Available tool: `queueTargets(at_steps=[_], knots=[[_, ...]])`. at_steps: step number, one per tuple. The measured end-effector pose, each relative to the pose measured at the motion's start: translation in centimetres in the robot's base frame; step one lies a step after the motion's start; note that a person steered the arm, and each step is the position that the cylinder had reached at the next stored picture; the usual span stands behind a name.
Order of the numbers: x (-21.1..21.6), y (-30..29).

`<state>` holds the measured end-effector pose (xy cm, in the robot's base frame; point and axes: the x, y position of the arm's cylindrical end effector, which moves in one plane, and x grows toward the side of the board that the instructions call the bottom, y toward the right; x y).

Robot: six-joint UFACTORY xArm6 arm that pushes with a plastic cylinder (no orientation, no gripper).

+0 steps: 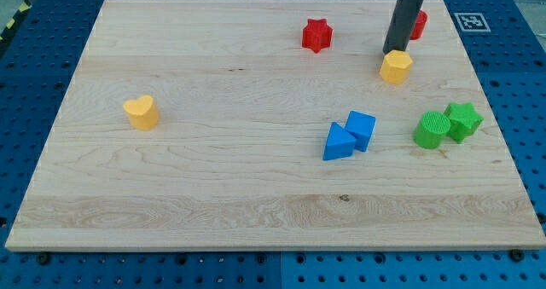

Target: Slide the red circle to the right of the red star

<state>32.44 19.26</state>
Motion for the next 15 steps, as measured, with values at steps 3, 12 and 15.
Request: queueTargets(at_steps=[3,12,15], knots=[[-9.8,6.8],[-1.2,-2.3],[-6.2,2.5]])
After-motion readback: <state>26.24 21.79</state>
